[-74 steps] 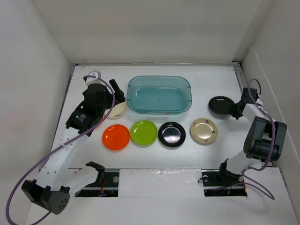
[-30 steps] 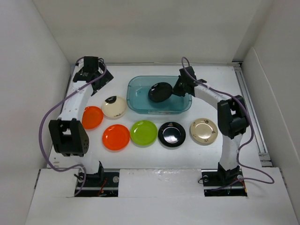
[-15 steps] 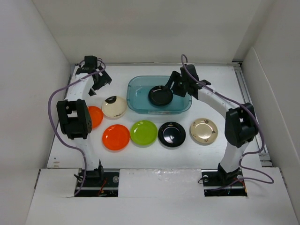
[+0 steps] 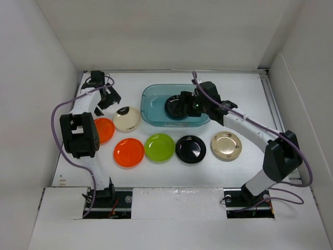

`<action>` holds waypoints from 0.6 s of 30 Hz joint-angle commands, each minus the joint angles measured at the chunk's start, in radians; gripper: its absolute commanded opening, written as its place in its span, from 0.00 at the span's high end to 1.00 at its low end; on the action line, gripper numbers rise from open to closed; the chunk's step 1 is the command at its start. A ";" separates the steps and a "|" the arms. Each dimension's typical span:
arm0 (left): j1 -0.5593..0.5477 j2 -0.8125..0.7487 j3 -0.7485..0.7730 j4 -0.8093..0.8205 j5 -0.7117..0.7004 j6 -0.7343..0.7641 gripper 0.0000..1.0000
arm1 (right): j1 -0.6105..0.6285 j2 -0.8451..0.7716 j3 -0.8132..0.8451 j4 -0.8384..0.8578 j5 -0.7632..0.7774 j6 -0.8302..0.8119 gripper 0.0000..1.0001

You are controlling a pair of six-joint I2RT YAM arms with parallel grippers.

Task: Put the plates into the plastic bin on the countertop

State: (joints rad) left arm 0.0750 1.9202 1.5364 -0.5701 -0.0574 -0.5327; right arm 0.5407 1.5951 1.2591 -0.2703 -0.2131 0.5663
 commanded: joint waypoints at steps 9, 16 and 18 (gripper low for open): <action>-0.029 -0.566 -0.295 0.058 -0.059 -0.009 0.00 | 0.128 -0.257 -0.318 0.115 0.029 0.070 0.22; -0.050 -0.835 -0.550 0.156 0.166 0.049 0.00 | 0.197 -0.467 -0.561 0.137 0.084 0.176 0.22; -0.050 -0.871 -0.616 0.168 0.206 0.063 0.00 | 0.197 -0.535 -0.618 0.079 0.202 0.227 0.22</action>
State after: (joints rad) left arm 0.0223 1.0969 0.9787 -0.4583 0.0402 -0.5121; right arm 0.7311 1.1469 0.6792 -0.2024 -0.1452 0.7033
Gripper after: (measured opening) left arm 0.993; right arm 0.775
